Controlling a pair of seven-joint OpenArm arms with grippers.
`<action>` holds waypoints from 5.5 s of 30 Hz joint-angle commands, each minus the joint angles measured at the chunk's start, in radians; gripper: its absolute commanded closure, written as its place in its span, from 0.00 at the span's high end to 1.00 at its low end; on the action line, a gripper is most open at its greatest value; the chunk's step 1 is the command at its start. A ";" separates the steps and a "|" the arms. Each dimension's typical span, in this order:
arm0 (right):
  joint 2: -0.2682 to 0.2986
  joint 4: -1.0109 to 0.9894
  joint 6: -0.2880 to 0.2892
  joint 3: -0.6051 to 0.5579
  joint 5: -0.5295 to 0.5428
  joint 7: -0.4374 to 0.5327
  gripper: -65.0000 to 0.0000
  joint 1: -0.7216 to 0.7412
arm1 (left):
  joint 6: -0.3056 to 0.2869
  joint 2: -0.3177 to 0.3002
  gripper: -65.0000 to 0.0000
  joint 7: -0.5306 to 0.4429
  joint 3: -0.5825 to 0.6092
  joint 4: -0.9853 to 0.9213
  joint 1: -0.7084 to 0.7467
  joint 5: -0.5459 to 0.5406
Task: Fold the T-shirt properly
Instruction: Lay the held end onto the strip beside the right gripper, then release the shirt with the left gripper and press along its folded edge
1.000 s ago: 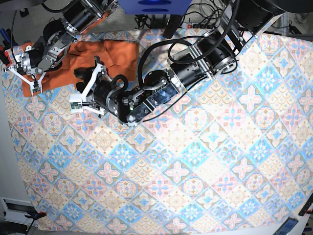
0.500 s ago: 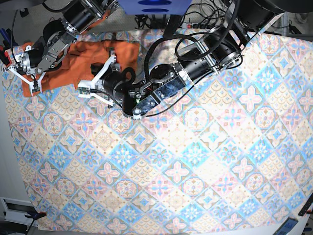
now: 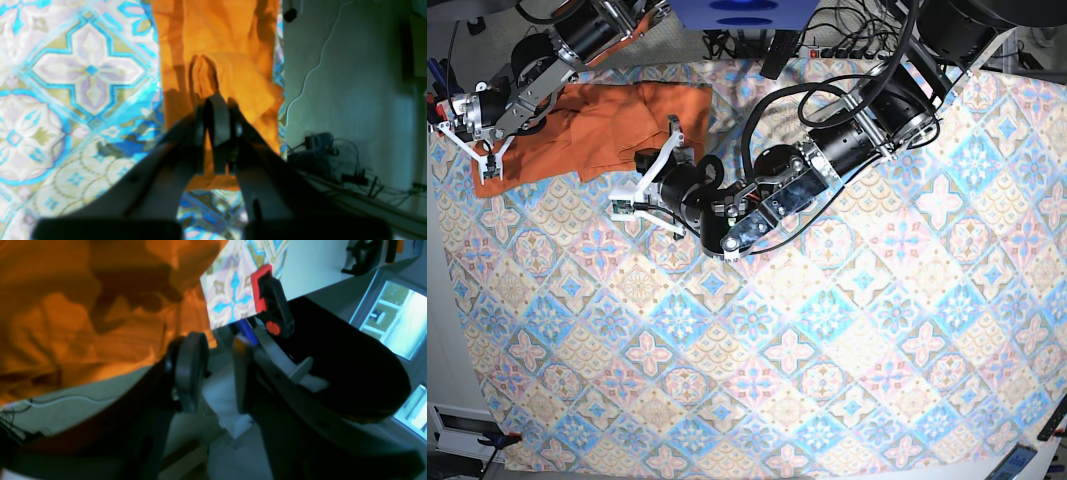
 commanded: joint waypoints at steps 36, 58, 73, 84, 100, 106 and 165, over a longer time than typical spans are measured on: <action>0.009 0.015 -0.008 0.027 -0.012 0.000 0.26 0.007 | -0.004 0.133 0.04 -0.118 0.104 -0.048 0.104 0.361; 0.009 0.020 -0.008 0.028 -0.012 0.001 0.26 0.008 | -0.004 0.084 0.19 -0.262 -0.027 0.173 0.125 0.166; 0.009 0.020 -0.008 0.028 -0.012 0.001 0.26 0.011 | -0.004 -0.017 0.26 0.019 -0.285 0.204 0.211 0.162; 0.009 0.018 -0.008 0.025 -0.012 0.001 0.26 0.013 | -0.004 -0.102 0.85 0.219 -0.444 0.425 0.283 0.063; 0.009 0.017 -0.008 0.024 -0.012 0.001 0.26 0.011 | -0.004 -0.267 0.69 0.219 -0.501 0.282 0.321 -0.355; 0.009 0.017 -0.008 0.024 -0.012 0.001 0.26 0.008 | -0.004 -0.264 0.69 0.219 -0.435 0.216 0.323 -0.355; 0.009 0.021 -0.008 0.025 -0.017 0.001 0.26 0.008 | -0.004 -0.002 0.23 -0.149 -0.005 -0.420 0.094 -0.052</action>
